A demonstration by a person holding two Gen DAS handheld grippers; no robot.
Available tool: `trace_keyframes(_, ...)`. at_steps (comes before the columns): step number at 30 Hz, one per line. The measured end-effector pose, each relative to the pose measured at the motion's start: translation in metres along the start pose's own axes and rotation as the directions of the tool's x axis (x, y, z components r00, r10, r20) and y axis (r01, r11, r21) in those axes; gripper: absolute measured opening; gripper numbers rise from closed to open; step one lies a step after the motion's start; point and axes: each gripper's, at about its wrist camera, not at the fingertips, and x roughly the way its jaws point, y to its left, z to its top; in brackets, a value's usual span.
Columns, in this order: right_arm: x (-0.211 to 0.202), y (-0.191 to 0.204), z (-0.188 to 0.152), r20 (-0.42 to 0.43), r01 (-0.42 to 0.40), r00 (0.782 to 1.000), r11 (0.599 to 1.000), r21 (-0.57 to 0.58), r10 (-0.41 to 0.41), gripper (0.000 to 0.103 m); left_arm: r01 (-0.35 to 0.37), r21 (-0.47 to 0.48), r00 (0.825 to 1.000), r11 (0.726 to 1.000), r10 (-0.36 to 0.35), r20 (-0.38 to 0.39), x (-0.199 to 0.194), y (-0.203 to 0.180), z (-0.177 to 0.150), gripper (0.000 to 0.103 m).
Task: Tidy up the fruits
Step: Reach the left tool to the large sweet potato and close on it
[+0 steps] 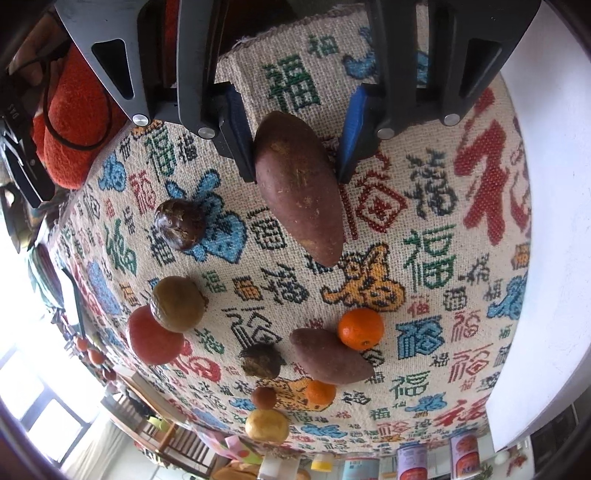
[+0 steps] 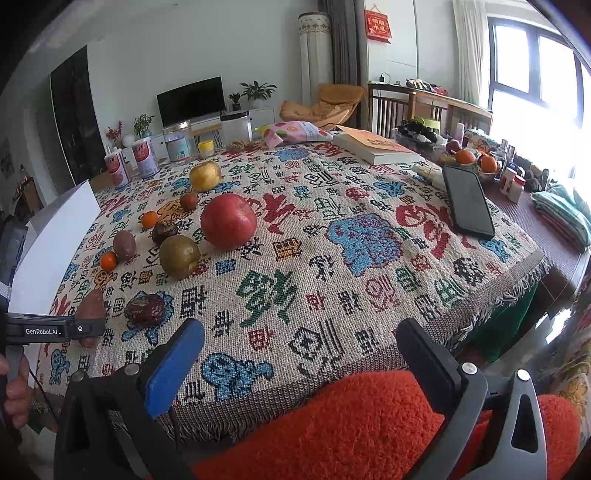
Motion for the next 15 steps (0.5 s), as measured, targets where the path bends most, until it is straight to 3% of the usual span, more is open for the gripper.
trace_keyframes(3, 0.003, 0.003, 0.0, -0.008, -0.002, 1.0, 1.0, -0.012, 0.002, 0.103, -0.042, 0.015, 0.999, 0.999, 0.041, 0.012, -0.002, 0.001, -0.001, 0.046)
trace_keyframes(7, 0.002, 0.006, 0.0, -0.004, 0.004, 1.0, 1.0, -0.025, -0.004, 0.103, -0.062, 0.035, 0.998, 0.997, 0.062, -0.002, 0.007, -0.004, 0.0, 0.057)
trace_keyframes(11, 0.001, 0.002, -0.001, -0.005, 0.003, 1.0, 1.0, -0.007, -0.003, 0.103, -0.074, 0.042, 0.997, 0.996, 0.074, 0.008, 0.01, -0.007, 0.003, 0.058)
trace_keyframes(13, 0.002, 0.001, 0.0, -0.011, 0.001, 1.0, 1.0, 0.001, -0.001, 0.103, -0.082, 0.042, 0.997, 0.996, 0.082, 0.01, 0.01, -0.006, 0.004, 0.056)
trace_keyframes(15, 0.003, 0.0, -0.001, -0.016, -0.002, 1.0, 1.0, 0.001, 0.002, 0.103, -0.12, 0.056, 0.993, 0.991, 0.119, 0.022, 0.009, -0.006, 0.002, 0.044)
